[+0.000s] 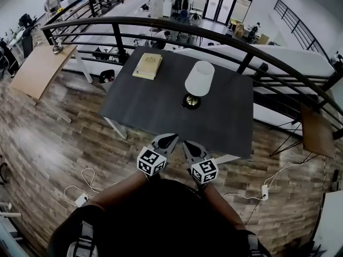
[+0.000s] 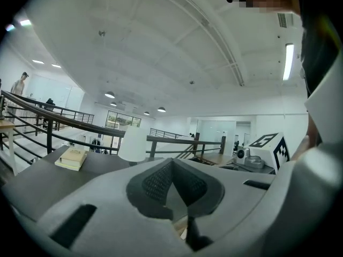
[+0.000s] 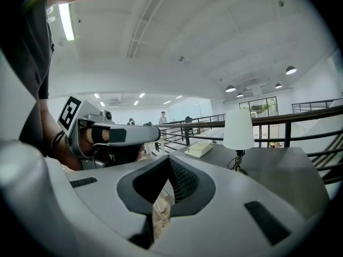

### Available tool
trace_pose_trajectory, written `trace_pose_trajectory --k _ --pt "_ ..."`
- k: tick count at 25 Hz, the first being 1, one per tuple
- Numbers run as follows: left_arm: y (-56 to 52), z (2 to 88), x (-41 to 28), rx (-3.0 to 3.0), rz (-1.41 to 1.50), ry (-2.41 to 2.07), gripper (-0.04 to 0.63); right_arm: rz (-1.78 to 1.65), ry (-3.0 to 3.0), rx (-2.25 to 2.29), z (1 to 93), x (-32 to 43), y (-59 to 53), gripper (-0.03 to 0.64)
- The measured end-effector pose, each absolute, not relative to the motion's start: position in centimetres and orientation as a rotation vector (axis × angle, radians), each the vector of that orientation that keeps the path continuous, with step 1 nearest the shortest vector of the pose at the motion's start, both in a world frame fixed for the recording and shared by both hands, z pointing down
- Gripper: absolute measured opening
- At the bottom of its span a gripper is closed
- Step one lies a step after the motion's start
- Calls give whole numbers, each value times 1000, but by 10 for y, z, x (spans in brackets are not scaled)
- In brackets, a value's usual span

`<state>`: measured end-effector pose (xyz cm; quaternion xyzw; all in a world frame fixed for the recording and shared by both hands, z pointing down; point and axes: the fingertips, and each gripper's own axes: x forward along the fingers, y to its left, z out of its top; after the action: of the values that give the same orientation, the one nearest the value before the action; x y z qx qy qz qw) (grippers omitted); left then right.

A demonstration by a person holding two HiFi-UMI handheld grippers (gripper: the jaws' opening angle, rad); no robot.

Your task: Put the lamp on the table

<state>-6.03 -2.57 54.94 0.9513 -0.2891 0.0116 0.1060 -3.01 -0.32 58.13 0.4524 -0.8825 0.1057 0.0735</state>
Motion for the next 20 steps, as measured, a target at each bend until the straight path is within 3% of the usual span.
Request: trace_pose_trajectory --k 8,20 --pt "65 559 2 2779 45 -860 9 330 -2650 1320 584 28 83 14" --pt "119 560 10 2747 31 -951 9 320 -2679 1258 584 44 137 15"
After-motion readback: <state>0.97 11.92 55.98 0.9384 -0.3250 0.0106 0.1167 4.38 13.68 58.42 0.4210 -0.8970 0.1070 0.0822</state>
